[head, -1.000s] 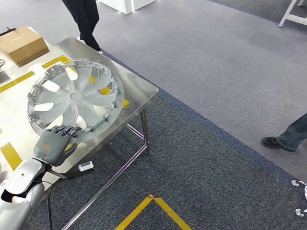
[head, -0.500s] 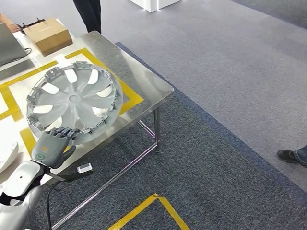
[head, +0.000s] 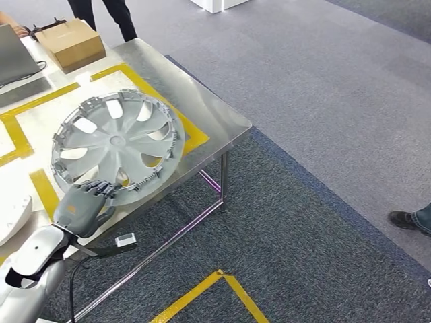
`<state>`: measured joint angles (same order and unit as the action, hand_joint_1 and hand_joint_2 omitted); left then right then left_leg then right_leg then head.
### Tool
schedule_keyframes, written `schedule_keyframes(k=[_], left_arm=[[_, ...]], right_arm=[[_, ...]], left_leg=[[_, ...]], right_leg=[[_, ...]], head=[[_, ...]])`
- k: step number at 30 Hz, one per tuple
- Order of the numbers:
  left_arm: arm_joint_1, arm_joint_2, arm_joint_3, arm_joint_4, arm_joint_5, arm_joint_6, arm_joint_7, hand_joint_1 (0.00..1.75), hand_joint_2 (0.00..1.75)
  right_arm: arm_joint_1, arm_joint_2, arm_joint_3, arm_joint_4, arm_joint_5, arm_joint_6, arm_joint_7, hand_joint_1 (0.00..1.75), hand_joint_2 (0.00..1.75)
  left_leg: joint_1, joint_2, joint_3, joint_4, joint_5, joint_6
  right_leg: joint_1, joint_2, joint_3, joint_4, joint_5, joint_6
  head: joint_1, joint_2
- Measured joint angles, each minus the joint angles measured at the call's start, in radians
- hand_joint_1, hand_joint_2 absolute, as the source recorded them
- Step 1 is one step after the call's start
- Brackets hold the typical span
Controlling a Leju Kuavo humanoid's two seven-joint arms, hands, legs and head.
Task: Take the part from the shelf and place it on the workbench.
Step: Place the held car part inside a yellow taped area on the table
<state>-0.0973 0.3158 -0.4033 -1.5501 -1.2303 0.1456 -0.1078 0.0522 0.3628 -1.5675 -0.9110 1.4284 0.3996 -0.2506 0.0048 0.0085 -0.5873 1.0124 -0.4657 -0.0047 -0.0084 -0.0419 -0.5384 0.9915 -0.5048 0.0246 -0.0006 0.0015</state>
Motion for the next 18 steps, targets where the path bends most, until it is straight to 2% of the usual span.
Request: schedule_keyframes(k=[4, 18], left_arm=[[-0.026, -0.024, -0.029, 0.003, 0.000, -0.024, 0.014, 1.75, 1.75], [-0.114, -0.090, -0.082, 0.053, 0.019, -0.069, 0.072, 1.75, 1.75]], right_arm=[[-0.002, 0.000, 0.000, 0.000, 0.002, 0.003, 0.001, 0.00, 0.00], [-0.009, 0.000, 0.000, 0.000, -0.008, 0.021, 0.016, 0.00, 0.00]], left_leg=[[-0.001, 0.000, 0.000, 0.000, 0.001, 0.002], [0.000, 0.002, 0.000, 0.000, 0.003, 0.004]], right_leg=[[-0.001, 0.001, 0.000, 0.000, 0.001, 0.003], [0.000, 0.002, -0.001, 0.002, 0.001, 0.003]], head=[[0.000, 0.000], [0.000, 0.000]])
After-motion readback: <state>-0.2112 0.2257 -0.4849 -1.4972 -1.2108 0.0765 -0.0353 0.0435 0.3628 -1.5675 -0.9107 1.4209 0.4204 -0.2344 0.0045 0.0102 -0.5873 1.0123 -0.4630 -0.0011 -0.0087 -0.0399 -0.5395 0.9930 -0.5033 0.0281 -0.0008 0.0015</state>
